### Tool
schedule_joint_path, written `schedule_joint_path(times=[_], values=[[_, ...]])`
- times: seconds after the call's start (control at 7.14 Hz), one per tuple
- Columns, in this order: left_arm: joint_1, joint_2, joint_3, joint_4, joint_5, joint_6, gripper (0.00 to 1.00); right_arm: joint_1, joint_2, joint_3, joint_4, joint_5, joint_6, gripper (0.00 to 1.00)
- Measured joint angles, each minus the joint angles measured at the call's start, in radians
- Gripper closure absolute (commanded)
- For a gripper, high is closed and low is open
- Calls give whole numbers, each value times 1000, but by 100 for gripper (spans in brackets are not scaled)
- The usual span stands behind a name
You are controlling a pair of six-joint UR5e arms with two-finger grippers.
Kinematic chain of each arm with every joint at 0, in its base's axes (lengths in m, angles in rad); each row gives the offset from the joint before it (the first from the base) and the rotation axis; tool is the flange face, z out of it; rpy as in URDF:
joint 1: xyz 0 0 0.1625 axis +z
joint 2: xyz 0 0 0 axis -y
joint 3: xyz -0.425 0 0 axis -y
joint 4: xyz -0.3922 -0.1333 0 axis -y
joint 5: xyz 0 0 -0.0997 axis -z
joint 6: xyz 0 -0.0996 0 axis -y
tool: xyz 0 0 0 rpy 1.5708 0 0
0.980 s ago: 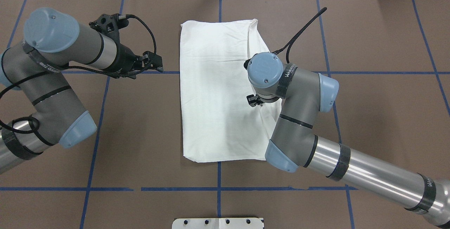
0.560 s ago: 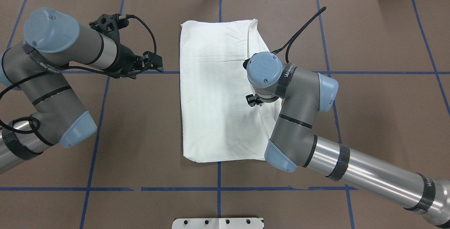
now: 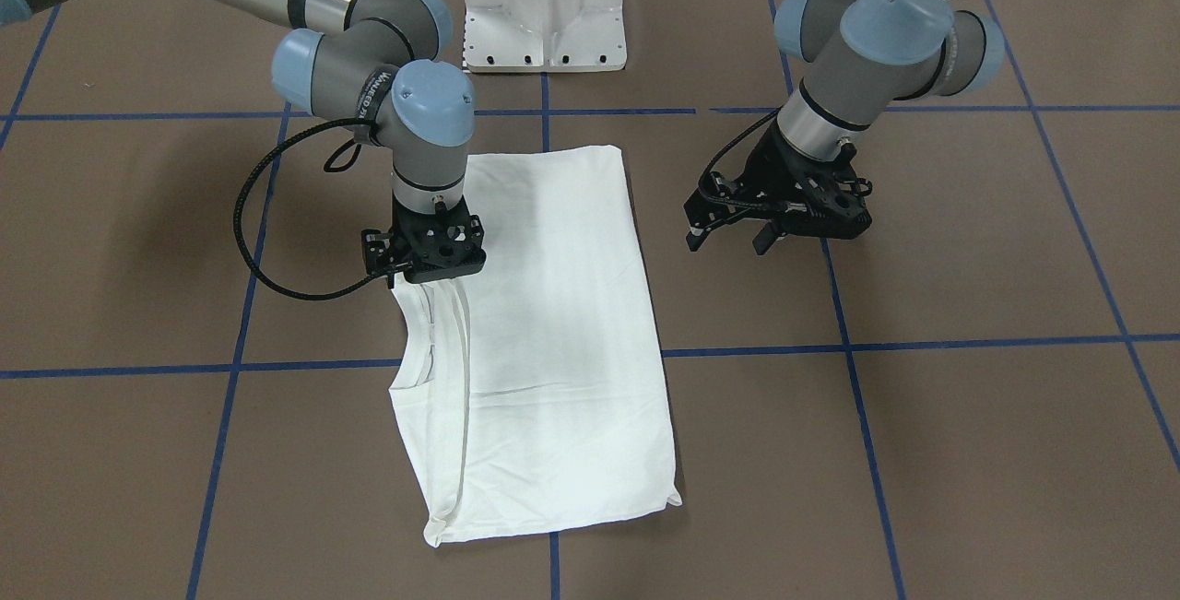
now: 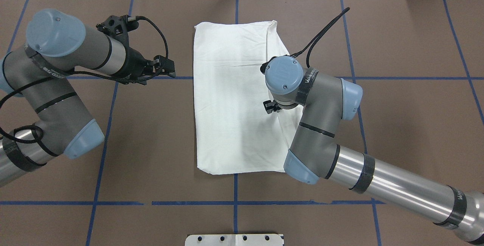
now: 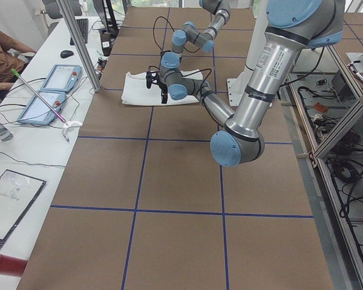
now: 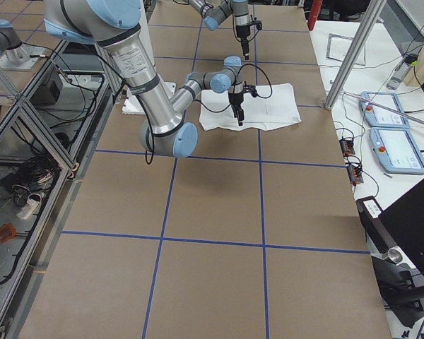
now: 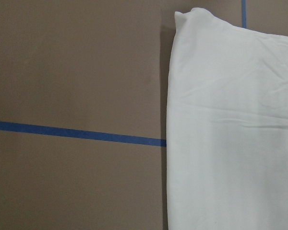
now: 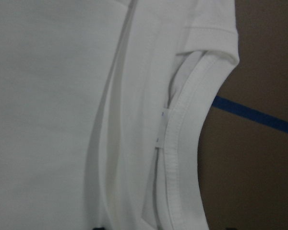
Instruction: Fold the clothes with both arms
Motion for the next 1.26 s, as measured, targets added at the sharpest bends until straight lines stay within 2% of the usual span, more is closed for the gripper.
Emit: schedule_joint_path(times=[0.42,1.26], values=[[0,0,1,0,0,0,0,0,2,-44,91,0,0,9],[0,-5,6,0,0,-3,0,32,-35,-17,88,12,-14,9]])
